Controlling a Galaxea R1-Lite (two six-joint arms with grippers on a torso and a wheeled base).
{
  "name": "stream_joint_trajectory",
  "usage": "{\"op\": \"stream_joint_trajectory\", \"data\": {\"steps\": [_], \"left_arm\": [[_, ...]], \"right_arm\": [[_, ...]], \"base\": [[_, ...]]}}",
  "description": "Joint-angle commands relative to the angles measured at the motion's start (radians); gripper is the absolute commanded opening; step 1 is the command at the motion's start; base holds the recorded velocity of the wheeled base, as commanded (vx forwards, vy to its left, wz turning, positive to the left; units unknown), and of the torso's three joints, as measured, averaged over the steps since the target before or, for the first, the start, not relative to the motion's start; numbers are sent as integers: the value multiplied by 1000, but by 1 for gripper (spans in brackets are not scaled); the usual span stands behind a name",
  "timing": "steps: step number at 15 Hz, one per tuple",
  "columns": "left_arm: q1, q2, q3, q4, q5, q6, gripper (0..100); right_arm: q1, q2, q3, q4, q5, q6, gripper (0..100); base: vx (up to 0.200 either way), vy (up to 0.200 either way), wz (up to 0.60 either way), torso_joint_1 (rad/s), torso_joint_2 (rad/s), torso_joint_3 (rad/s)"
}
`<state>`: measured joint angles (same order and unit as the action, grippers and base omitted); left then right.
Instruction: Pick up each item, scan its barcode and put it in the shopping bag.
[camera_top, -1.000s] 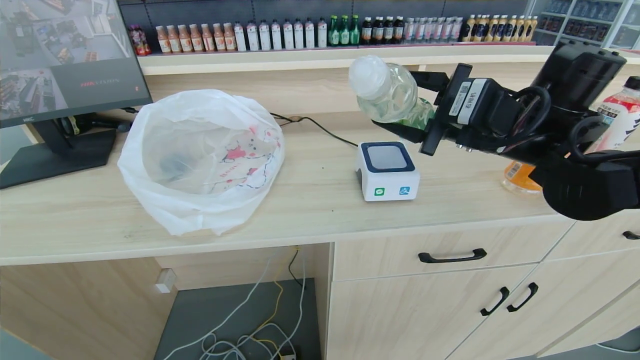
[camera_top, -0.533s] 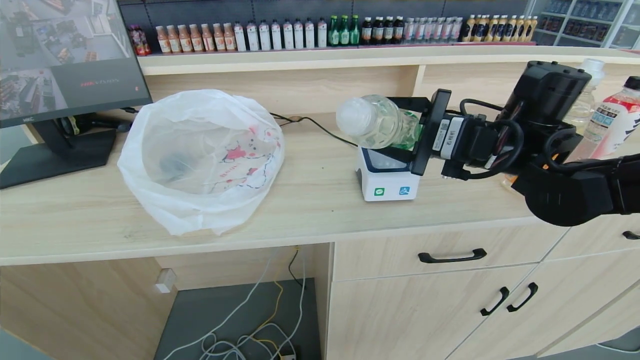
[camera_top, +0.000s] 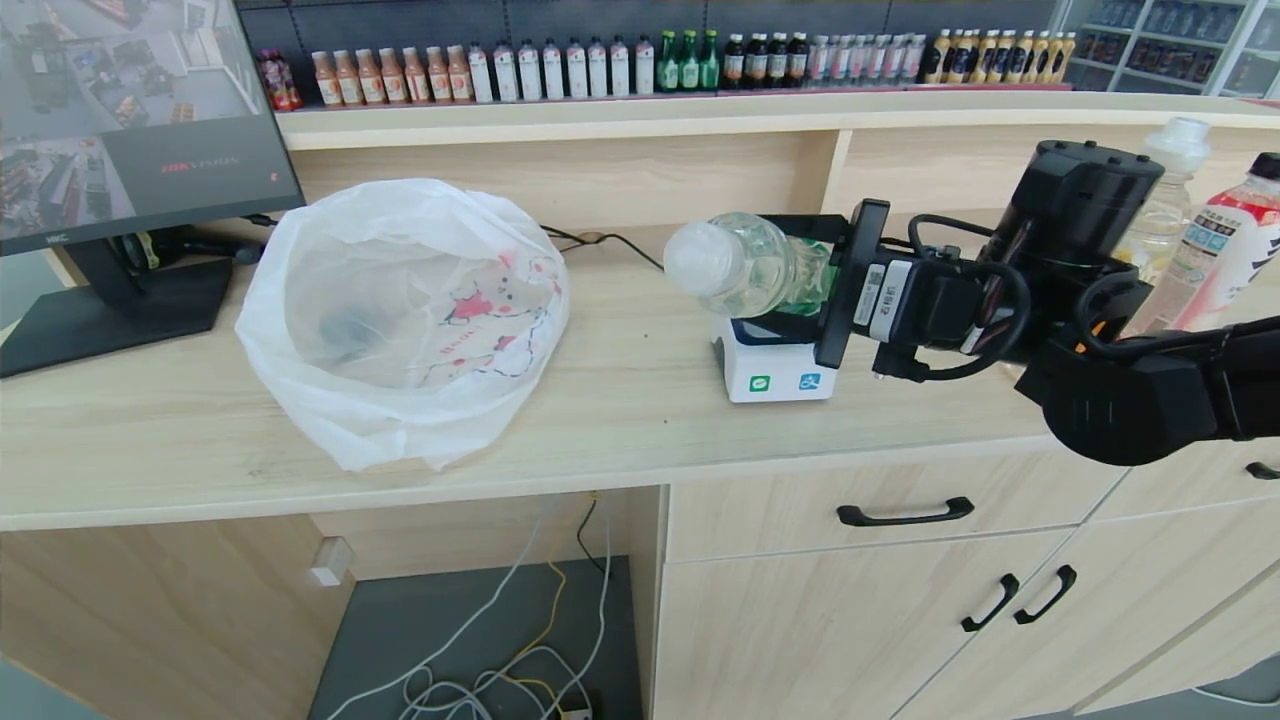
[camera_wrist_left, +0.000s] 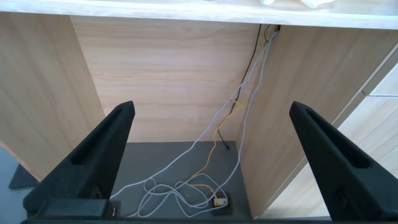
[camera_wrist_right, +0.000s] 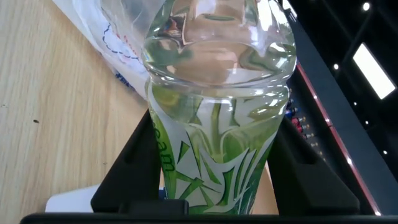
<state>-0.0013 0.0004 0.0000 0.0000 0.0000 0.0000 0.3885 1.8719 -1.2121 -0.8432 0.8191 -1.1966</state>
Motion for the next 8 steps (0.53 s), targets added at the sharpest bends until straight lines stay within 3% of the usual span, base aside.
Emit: {"op": "stream_joint_trajectory", "data": {"steps": [1,8], "left_arm": [[1,0,0,0,0,0,100],[1,0,0,0,0,0,100]], "right_arm": [[0,-7,9,0,-2,0,0],[3,-27,16,0,0,0,0]], "base": [[0,0,0,0,0,0],[0,0,0,0,0,0]]}}
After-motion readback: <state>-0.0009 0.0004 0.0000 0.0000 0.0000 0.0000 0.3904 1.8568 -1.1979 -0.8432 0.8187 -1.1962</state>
